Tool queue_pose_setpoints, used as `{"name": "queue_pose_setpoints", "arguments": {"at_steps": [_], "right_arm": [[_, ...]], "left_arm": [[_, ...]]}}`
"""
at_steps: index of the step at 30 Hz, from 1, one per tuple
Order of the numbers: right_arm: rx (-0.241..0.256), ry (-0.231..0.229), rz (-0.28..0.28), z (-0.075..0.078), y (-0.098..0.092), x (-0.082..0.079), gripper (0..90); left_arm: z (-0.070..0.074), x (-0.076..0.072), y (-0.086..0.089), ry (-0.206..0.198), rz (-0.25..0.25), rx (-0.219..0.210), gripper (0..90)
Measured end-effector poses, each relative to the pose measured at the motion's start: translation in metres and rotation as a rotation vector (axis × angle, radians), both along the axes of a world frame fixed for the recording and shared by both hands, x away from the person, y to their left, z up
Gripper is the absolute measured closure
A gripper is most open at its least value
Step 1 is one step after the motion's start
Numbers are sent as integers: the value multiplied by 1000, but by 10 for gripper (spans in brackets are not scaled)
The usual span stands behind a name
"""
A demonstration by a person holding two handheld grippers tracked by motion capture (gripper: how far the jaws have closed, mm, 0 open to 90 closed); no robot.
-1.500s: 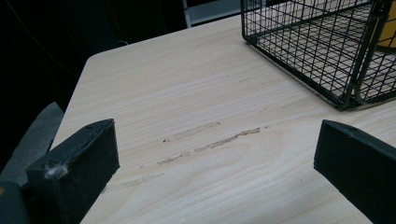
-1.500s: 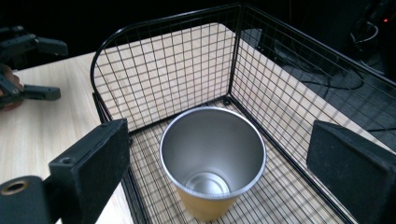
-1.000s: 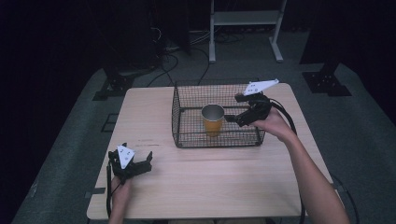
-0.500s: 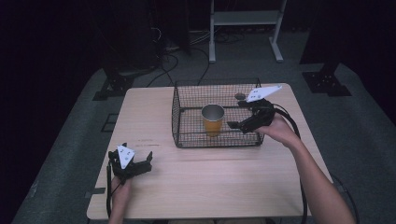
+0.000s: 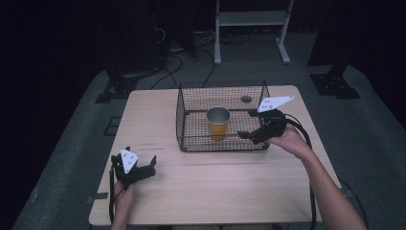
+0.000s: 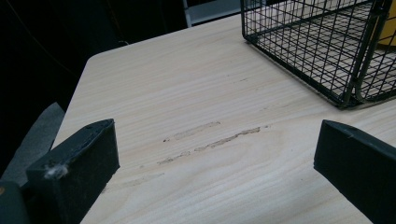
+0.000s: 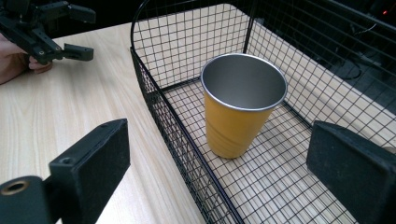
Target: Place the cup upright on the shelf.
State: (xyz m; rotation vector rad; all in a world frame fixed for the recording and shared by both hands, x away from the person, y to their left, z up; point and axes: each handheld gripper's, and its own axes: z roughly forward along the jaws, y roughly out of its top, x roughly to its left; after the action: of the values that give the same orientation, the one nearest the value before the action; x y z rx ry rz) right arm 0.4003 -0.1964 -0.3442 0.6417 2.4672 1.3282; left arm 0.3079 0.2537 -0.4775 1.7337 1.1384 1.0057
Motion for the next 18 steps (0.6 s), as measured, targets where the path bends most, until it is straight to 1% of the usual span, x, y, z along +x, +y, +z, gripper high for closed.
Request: {"name": "queue_pose_setpoints", "arguments": {"at_steps": [2, 4, 7, 8, 11, 15, 18], "right_arm": [[15, 1, 0, 0, -2, -3, 54], [10, -6, -1, -1, -4, -5, 54], [17, -7, -8, -3, -7, -8, 54], [16, -1, -10, -4, -9, -9, 54], [26, -4, -16, -7, -12, -12, 55], [21, 6, -25, -13, -15, -15, 56], [28, 7, -27, -16, -18, -17, 56]], "left_arm": [[0, 0, 0, 0, 0, 0, 0], [0, 0, 0, 0, 0, 2, 0], [0, 0, 0, 0, 1, 0, 0], [0, 0, 0, 0, 1, -1, 0], [0, 0, 0, 0, 1, -1, 0], [0, 0, 0, 1, 1, 1, 0], [0, 0, 0, 1, 1, 1, 0]]}}
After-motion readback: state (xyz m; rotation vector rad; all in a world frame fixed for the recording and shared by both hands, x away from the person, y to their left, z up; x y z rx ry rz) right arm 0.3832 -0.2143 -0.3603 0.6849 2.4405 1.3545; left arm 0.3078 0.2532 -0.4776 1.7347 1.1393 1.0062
